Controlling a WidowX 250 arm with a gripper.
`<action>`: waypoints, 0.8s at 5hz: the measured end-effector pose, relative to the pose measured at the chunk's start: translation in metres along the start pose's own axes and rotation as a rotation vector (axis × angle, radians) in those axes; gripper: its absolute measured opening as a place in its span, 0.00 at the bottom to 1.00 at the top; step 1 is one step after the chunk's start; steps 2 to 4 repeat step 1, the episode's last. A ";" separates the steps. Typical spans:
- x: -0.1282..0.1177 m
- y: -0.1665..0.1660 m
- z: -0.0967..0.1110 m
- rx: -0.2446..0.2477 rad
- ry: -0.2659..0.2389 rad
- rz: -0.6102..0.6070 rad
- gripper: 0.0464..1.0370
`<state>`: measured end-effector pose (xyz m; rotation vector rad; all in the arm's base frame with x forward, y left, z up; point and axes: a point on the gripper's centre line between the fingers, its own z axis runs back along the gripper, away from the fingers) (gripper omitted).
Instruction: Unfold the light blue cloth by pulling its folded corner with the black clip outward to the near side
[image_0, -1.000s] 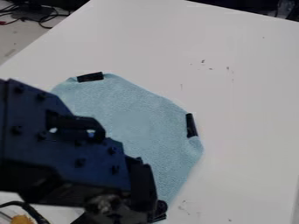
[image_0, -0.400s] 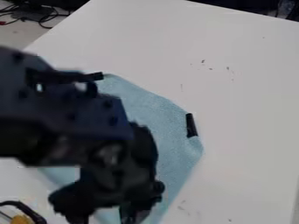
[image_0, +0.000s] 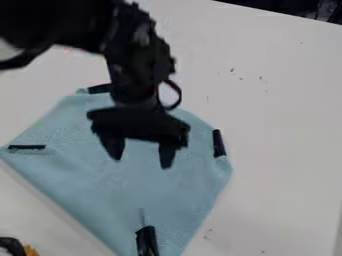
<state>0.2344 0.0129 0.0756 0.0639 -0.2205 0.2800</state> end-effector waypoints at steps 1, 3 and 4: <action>0.020 0.000 -0.001 -0.007 0.017 -0.075 0.96; 0.020 0.000 -0.001 -0.007 0.017 -0.075 0.96; 0.020 0.000 -0.001 -0.007 0.017 -0.075 0.96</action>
